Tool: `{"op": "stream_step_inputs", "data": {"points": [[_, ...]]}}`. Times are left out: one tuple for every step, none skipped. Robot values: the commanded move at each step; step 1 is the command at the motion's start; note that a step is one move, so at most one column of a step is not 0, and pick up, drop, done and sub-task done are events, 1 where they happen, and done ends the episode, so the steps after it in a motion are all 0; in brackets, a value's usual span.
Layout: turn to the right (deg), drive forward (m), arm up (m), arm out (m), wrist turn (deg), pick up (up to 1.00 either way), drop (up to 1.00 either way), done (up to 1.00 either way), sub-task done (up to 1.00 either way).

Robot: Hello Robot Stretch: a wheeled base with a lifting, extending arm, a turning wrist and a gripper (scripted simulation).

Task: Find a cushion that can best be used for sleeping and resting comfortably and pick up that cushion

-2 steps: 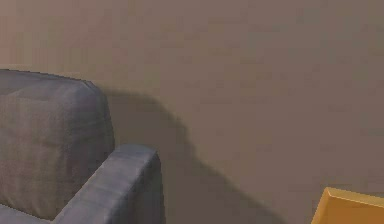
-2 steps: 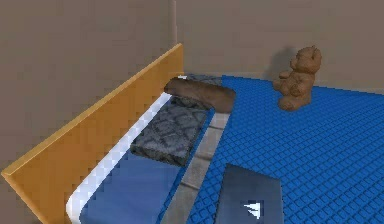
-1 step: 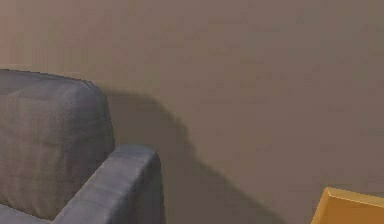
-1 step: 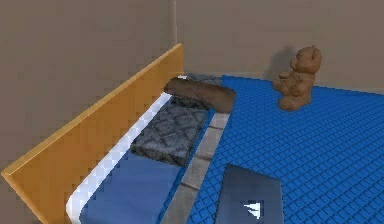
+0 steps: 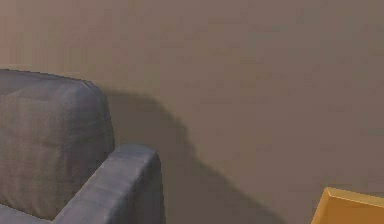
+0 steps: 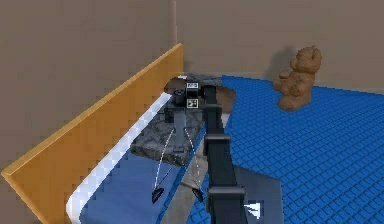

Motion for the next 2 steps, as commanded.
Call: {"op": "stream_step_inputs", "data": {"points": [[0.0, 0.00, 0.00, 0.00, 45.0, 0.00, 0.00, 0.00, 0.00], [0.0, 0.00, 0.00, 0.00, 45.0, 0.00, 0.00, 0.00, 0.00]]}}
